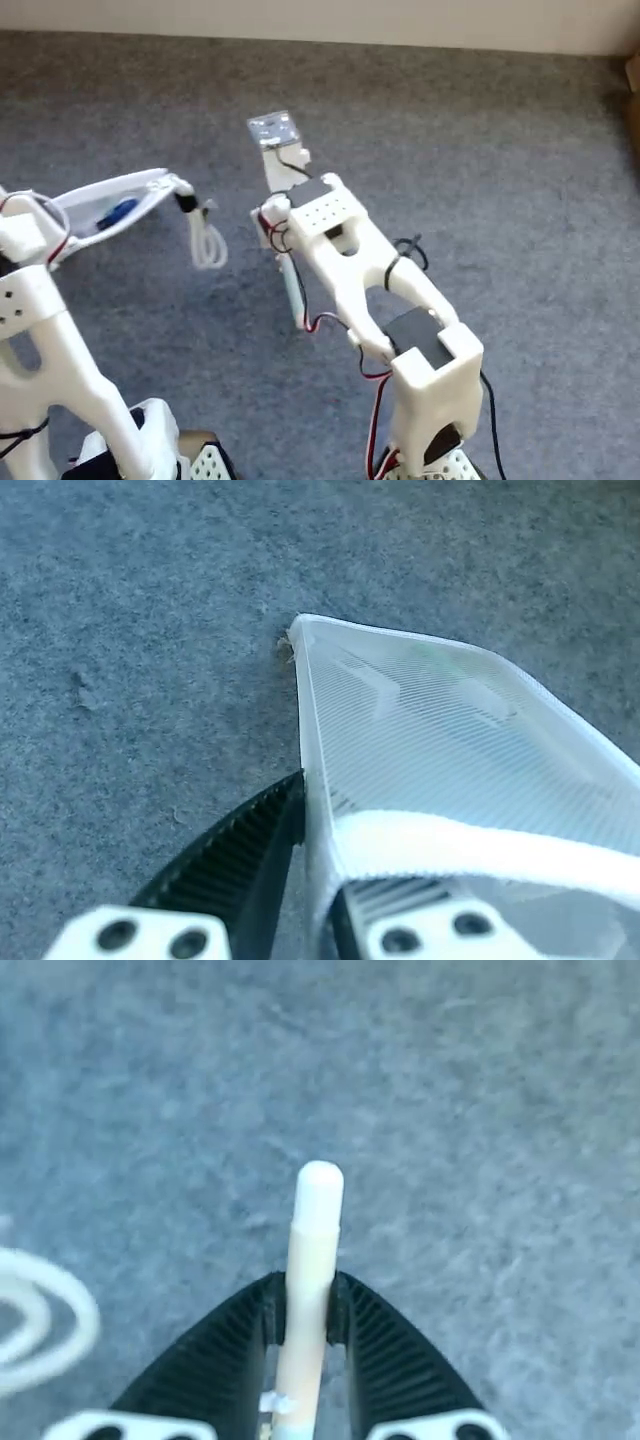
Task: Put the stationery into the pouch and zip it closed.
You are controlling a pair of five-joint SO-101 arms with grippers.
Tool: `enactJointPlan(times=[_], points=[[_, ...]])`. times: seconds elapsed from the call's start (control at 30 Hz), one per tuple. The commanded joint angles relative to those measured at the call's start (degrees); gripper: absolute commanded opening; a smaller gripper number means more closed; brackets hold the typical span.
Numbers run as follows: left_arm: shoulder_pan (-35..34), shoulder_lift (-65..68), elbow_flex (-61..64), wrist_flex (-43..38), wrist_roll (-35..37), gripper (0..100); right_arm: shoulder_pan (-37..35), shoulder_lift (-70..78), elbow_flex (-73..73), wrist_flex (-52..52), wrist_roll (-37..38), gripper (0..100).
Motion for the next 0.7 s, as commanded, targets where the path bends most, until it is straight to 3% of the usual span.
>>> enactJointPlan(times=[0.0, 0.37, 0.67], points=[[5.0, -1.8, -0.9, -1.8, 0.4, 1, 2.6, -4.4, 0.4, -5.1, -0.6, 0.5], [17.3, -1.9, -2.4, -1.5, 0.4, 1, 3.6, -4.1, 0.4, -6.5, -0.7, 0.5], [18.9, -1.9, -5.3, 1.6, 0.4, 1, 3.6, -4.1, 0.4, -6.5, -0.7, 0.5]])
